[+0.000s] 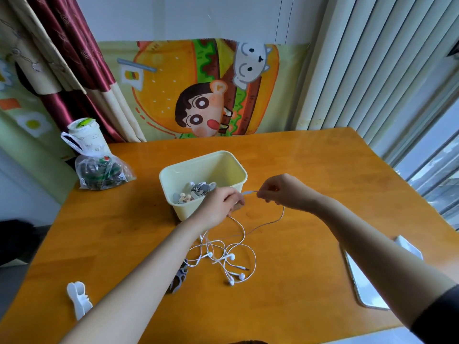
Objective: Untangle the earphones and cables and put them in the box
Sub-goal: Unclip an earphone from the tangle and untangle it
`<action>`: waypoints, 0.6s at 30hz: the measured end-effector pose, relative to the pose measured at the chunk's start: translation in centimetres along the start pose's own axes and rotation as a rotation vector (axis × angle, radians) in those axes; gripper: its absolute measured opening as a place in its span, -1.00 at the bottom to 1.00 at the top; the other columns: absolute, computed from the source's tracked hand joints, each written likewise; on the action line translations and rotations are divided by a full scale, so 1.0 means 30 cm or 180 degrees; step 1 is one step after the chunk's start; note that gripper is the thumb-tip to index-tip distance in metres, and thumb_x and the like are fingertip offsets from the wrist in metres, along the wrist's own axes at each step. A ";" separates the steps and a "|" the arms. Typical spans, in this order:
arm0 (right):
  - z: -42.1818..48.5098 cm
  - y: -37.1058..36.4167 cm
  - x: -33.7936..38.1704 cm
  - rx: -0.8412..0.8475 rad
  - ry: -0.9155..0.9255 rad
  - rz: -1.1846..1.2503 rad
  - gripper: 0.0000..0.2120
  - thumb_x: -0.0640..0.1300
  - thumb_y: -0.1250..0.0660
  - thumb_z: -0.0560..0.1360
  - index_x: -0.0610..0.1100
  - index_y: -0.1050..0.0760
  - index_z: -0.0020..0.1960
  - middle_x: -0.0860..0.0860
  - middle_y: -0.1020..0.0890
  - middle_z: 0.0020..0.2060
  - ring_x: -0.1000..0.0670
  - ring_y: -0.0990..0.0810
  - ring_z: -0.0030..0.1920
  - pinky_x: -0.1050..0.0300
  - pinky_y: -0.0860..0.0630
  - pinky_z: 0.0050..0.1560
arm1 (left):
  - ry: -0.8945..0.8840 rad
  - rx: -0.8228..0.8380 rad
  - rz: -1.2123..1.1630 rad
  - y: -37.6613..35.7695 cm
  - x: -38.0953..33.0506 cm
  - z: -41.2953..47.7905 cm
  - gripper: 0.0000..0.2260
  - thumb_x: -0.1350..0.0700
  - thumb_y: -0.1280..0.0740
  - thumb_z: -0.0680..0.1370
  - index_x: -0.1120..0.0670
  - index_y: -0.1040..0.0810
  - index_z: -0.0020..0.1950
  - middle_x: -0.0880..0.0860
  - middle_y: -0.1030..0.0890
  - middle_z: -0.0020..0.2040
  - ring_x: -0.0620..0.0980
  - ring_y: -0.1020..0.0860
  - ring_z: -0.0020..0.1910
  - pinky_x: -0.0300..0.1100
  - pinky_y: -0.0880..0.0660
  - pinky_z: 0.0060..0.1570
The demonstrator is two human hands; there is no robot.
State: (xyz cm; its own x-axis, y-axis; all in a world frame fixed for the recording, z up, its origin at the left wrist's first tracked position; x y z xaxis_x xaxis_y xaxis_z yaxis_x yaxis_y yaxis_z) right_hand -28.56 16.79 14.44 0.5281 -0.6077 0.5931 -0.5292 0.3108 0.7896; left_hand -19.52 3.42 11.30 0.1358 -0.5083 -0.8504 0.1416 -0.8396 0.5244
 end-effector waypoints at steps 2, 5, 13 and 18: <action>0.000 0.026 -0.058 -0.0117 -0.0267 0.0368 -0.82 -0.09 -0.32 0.53 -0.19 -0.60 -0.11 0.04 -0.53 -0.38 0.08 -0.48 -0.38 0.33 -0.40 -0.35 | 0.0279 -0.0226 -0.0359 0.037 0.050 0.001 -0.73 0.17 -0.14 0.65 0.07 -0.53 -0.20 -0.12 -0.35 -0.55 -0.21 -0.37 -0.55 -0.08 -0.48 -0.18; -0.015 0.048 -0.147 -0.0240 -0.0632 0.0843 -0.76 -0.05 -0.32 0.53 -0.23 -0.60 -0.11 -0.04 -0.50 -0.35 0.02 -0.49 -0.31 0.26 -0.44 -0.29 | 0.0553 -0.0763 -0.0554 0.095 0.092 0.001 -0.70 0.11 -0.14 0.65 0.06 -0.51 -0.24 -0.10 -0.32 -0.56 -0.10 -0.36 -0.52 -0.11 -0.42 -0.22; -0.024 0.116 -0.332 -0.1208 -0.1202 0.0865 -0.68 0.01 -0.35 0.50 -0.28 -0.61 -0.13 -0.06 -0.50 -0.39 0.00 -0.49 -0.37 0.08 -0.53 -0.20 | 0.0573 -0.1604 -0.1040 0.223 0.091 0.002 -0.74 0.09 -0.18 0.64 0.03 -0.53 -0.23 -0.07 -0.27 -0.49 -0.07 -0.21 -0.48 -0.20 -0.21 -0.41; -0.028 0.263 -0.164 -0.2284 -0.0508 0.0334 -0.77 0.01 -0.34 0.50 -0.14 -0.53 -0.19 0.04 -0.47 -0.38 0.03 -0.42 -0.33 0.28 -0.29 -0.37 | 0.0475 -0.1332 -0.0899 0.215 0.029 0.029 -0.83 0.09 -0.26 0.60 0.10 -0.49 0.16 -0.06 -0.37 -0.33 -0.12 -0.33 -0.38 -0.28 -0.28 -0.40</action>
State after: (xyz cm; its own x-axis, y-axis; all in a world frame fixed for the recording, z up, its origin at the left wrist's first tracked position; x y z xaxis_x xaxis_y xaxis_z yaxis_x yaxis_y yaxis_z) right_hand -34.77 22.83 17.88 0.3669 -0.6304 0.6841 0.0215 0.7409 0.6712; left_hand -19.34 -2.62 13.91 0.1695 -0.2148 -0.9618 0.5684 -0.7760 0.2735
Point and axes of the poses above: each hand's wrist, its own z-axis towards the middle knuckle, its own y-axis out of the back of the hand, x = y × z, the point moved 5 cm from there along z, towards the middle knuckle
